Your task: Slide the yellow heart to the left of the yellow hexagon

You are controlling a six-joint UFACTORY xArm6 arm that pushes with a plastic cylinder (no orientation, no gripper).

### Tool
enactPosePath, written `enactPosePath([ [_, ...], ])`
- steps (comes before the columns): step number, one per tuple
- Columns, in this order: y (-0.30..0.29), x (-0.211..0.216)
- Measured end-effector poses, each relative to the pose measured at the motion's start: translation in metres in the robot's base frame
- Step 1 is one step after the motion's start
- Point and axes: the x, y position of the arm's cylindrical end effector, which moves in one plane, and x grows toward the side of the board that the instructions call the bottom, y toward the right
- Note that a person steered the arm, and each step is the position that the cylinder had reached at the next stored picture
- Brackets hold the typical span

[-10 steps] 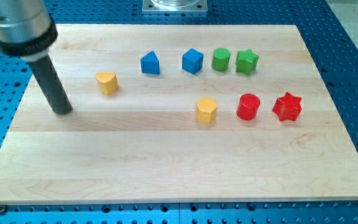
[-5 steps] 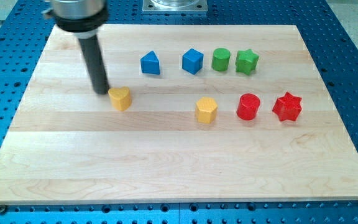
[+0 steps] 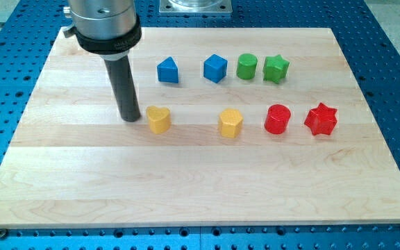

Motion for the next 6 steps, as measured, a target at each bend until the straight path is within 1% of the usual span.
enactPosePath([
  [1,0.034,-0.002],
  [2,0.012,-0.001],
  [3,-0.023,0.031],
  [4,0.047,0.016],
  [5,0.049,0.004],
  [6,0.028,0.003],
])
